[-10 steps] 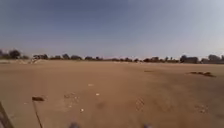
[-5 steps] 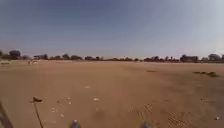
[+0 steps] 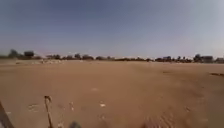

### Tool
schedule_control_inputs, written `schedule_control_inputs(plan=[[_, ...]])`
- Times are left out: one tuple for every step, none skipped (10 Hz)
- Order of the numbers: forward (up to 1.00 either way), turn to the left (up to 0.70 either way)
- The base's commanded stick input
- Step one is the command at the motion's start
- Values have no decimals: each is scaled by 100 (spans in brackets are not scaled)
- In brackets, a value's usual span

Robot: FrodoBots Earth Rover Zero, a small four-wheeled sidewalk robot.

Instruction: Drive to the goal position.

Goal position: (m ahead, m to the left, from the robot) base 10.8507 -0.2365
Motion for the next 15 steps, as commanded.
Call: schedule_control_inputs(plan=[[50, 0], [50, 0], [50, 0], [50, 0], [50, 0], [50, 0], [50, 0], [50, 0], [50, 0], [50, 0], [50, 0], [50, 0], [50, 0], [50, 0], [50, 0]])
